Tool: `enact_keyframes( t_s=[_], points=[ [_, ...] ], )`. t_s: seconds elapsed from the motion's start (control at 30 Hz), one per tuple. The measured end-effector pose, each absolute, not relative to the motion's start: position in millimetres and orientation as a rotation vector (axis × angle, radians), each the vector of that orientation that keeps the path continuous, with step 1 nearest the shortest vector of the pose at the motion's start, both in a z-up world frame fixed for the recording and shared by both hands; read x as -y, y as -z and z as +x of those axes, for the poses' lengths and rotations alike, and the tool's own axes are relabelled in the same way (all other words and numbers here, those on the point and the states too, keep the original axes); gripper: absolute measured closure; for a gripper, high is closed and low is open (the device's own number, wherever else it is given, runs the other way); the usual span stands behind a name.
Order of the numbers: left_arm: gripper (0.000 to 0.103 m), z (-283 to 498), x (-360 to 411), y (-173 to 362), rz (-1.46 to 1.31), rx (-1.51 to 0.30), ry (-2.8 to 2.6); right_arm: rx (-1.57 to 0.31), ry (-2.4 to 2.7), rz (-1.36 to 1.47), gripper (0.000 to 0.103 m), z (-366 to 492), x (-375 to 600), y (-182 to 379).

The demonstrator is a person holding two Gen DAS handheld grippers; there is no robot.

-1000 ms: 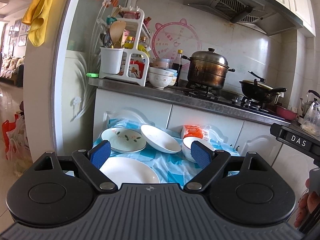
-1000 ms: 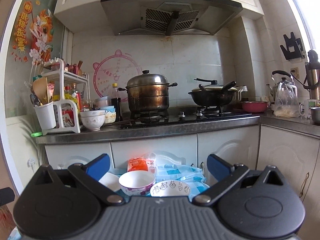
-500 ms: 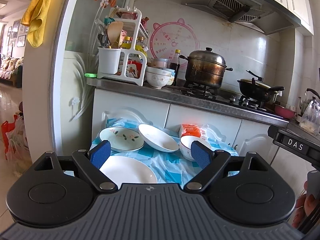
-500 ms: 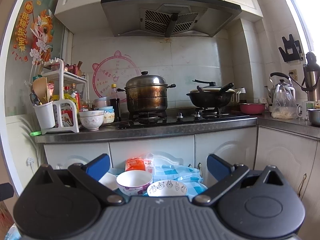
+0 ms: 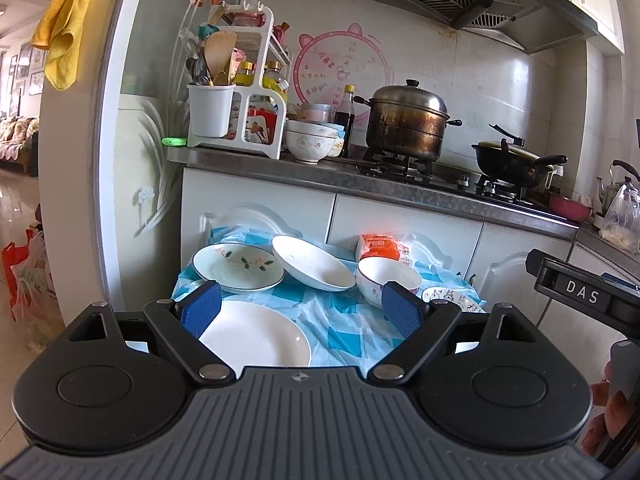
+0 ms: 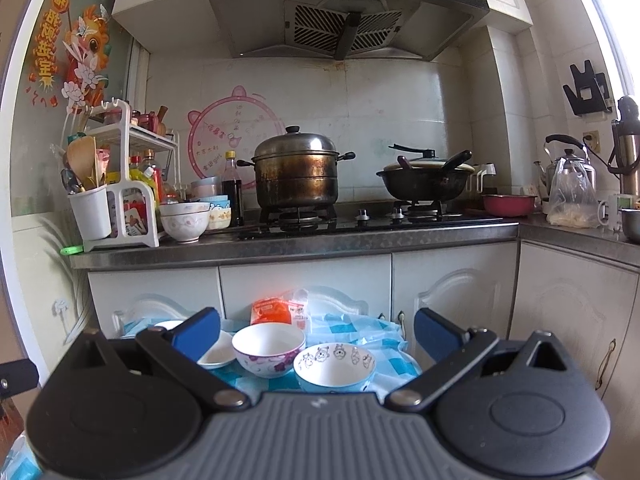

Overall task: Organize plates and bowls
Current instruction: 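Move the left gripper toward the large white plate on the cloth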

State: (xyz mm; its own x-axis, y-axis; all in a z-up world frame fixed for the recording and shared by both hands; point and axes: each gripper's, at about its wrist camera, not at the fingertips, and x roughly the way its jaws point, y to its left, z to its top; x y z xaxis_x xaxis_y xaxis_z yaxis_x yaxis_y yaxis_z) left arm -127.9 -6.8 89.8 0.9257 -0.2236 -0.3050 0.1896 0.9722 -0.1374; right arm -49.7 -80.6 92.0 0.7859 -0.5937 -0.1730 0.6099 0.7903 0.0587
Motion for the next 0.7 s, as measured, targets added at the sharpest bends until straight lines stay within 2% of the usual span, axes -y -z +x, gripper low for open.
enact_keyframes(
  t_s=[0.7],
  points=[
    [0.000,-91.2,18.1,-55.4,-0.067,-0.429,0.189,-0.192,0.506,0.160,0.001,-39.3,84.5,-63.0]
  ],
)
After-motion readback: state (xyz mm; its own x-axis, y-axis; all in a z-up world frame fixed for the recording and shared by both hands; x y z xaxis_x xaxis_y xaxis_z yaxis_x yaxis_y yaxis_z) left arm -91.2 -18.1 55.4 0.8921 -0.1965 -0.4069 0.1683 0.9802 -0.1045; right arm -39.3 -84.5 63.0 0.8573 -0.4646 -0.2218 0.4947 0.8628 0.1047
